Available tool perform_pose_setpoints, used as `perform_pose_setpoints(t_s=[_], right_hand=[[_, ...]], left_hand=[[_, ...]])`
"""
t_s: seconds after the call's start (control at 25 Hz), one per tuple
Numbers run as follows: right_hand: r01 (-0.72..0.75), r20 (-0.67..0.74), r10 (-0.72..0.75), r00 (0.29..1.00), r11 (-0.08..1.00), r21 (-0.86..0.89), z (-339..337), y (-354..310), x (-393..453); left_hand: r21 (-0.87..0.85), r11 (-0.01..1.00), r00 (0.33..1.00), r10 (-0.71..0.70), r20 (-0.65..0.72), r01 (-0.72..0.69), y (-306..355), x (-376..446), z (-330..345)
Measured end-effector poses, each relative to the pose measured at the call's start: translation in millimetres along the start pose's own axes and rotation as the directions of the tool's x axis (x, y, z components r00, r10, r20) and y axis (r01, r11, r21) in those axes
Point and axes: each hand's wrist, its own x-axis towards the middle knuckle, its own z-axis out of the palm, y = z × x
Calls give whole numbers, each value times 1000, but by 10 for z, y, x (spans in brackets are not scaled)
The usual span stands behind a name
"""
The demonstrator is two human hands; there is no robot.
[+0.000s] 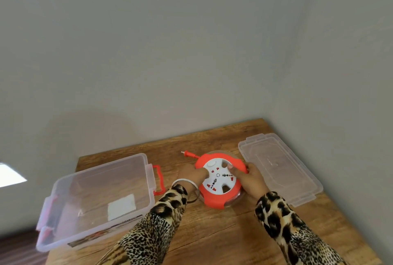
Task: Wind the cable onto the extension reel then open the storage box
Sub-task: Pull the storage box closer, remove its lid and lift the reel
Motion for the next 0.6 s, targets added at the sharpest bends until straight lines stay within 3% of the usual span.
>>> perform_pose_setpoints(t_s=[0.12,0.2,0.28,0.4,0.48,0.6], right_hand=[[153,7,-155,988,978,140,70,-321,-152],[236,6,-243,970,949,209,233,-533,-254],[306,7,-319,948,915,262,479,-750,-398],[422,91,-452,888,877,231,875,-1020,-597],[470,235,-492,838,870,147,1221,-1144,-730],[536,438,-494,751,843,32,1786,-1183,-842]], left_hand=[[-163,982,989,74,-129,-95,64,-78,-243],[-321,927,946,88,-312,-192,98,-139,-506],[-374,855,821,99,-563,-359,85,-253,-894],[-251,821,582,117,-805,-513,-160,-362,-1593],[-165,857,493,115,-862,-488,-472,-388,-2076],[-136,963,485,-6,-874,-233,-956,-412,-2617]])
